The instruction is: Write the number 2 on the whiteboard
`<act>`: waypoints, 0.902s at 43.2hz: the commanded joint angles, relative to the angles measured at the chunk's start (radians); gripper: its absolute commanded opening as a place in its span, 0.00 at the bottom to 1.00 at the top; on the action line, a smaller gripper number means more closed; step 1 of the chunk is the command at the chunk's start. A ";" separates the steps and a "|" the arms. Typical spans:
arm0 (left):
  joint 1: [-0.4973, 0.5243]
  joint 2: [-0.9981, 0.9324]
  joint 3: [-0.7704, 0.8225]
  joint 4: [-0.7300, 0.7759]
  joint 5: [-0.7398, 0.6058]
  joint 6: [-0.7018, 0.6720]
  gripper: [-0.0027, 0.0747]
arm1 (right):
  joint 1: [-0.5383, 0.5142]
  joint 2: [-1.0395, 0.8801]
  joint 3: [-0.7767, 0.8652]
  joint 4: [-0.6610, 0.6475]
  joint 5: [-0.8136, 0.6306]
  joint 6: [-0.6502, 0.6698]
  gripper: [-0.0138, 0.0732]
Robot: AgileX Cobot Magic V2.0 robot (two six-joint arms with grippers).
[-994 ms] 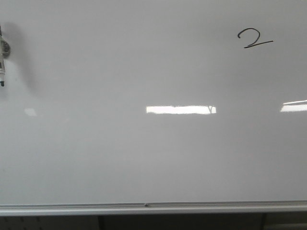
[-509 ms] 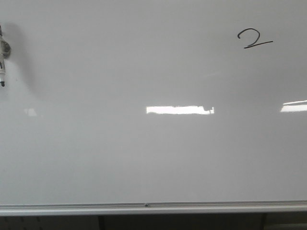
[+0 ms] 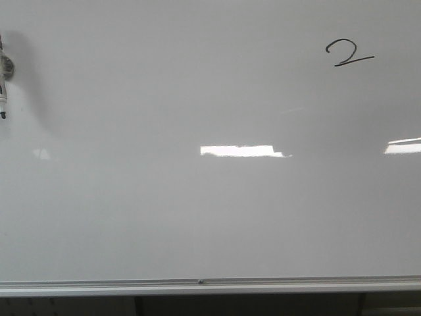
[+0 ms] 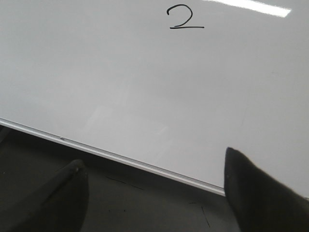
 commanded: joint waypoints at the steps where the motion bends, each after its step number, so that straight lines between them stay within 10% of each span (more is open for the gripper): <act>1: -0.004 0.001 -0.025 0.004 -0.069 -0.009 0.53 | -0.005 0.005 -0.019 -0.015 -0.093 0.000 0.81; 20: -0.004 0.001 -0.025 0.004 -0.069 -0.009 0.13 | -0.005 0.005 -0.019 -0.015 -0.107 0.000 0.18; 39: -0.004 0.001 -0.025 0.002 -0.090 0.049 0.01 | -0.005 0.005 -0.019 -0.015 -0.139 0.000 0.08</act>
